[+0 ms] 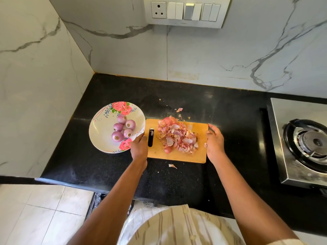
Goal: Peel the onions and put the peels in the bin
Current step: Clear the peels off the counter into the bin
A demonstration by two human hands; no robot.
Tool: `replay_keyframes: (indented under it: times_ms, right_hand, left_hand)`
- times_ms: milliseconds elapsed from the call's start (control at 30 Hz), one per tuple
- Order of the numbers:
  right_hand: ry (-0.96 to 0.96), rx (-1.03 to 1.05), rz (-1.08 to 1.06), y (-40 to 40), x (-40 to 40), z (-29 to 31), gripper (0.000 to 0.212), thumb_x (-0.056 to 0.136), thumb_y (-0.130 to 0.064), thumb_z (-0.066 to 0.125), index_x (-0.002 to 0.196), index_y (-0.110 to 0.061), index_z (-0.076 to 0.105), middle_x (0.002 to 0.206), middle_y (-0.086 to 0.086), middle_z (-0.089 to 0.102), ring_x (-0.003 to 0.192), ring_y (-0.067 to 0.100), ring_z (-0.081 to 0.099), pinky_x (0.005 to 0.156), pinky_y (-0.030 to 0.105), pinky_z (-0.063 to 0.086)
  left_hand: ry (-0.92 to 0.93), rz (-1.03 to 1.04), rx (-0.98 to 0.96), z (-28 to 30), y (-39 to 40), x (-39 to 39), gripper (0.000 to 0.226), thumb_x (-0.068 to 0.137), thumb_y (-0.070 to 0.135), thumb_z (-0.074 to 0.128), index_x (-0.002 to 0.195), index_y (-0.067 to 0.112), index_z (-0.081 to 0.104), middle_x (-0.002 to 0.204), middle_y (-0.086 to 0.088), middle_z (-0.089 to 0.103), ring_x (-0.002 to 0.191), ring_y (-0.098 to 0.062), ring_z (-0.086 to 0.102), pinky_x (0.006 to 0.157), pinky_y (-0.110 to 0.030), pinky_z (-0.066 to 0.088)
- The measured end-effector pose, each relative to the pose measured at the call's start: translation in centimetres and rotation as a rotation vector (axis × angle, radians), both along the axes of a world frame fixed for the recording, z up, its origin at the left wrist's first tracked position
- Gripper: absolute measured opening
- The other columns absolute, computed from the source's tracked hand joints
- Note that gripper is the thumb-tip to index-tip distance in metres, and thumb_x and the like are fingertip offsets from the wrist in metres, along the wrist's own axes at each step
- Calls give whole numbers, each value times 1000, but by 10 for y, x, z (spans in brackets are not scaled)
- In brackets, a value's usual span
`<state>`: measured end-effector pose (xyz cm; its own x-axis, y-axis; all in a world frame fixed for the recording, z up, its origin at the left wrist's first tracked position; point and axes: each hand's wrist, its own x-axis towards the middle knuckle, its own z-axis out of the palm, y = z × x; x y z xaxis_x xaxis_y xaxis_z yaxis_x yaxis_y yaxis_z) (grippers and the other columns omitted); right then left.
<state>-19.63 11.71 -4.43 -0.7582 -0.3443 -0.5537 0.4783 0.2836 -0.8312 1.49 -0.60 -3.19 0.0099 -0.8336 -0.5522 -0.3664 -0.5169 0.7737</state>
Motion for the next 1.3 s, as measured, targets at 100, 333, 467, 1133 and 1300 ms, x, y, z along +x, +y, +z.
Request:
replay_keyframes:
  times_ms: [100, 333, 467, 1133, 1300]
  right_hand:
    - [7, -47, -32, -2, -1, 6, 29, 106, -12, 48, 122, -30, 63, 112, -1, 70, 103, 18, 70, 94, 46, 59]
    - [67, -191, 41, -9, -1, 26, 31, 109, -21, 42, 118, -42, 63, 126, -2, 66, 115, 20, 65, 99, 48, 55]
    - [119, -252, 61, -9, 0, 33, 29, 109, -37, 40, 119, -42, 67, 125, 2, 66, 114, 25, 65, 93, 47, 58]
    - [365, -159, 89, -17, 7, 46, 27, 107, -46, 43, 116, -24, 56, 124, -13, 66, 111, 13, 60, 89, 35, 54]
    - [381, -180, 37, -11, 1, 44, 21, 107, -38, 46, 116, -24, 58, 121, -17, 68, 114, 5, 59, 104, 40, 49]
  left_hand:
    - [56, 0, 40, 6, -13, -6, 15, 101, 28, 50, 95, 22, 63, 103, -3, 63, 96, -20, 52, 81, -37, 41]
    - [170, 6, -20, 17, -19, -15, 38, 108, 34, 43, 142, 20, 52, 131, 4, 54, 123, -16, 48, 108, -35, 38]
    - [262, 38, -82, 24, -10, -21, 37, 108, 30, 45, 142, 17, 50, 134, 0, 56, 122, -16, 48, 97, -29, 33]
    - [217, -18, -134, 36, -34, -30, 55, 103, 56, 40, 146, 22, 39, 149, -3, 45, 137, -22, 41, 118, -44, 33]
    - [191, -67, -130, 37, -34, -37, 47, 103, 54, 45, 132, 17, 45, 130, -3, 52, 126, -22, 48, 104, -36, 38]
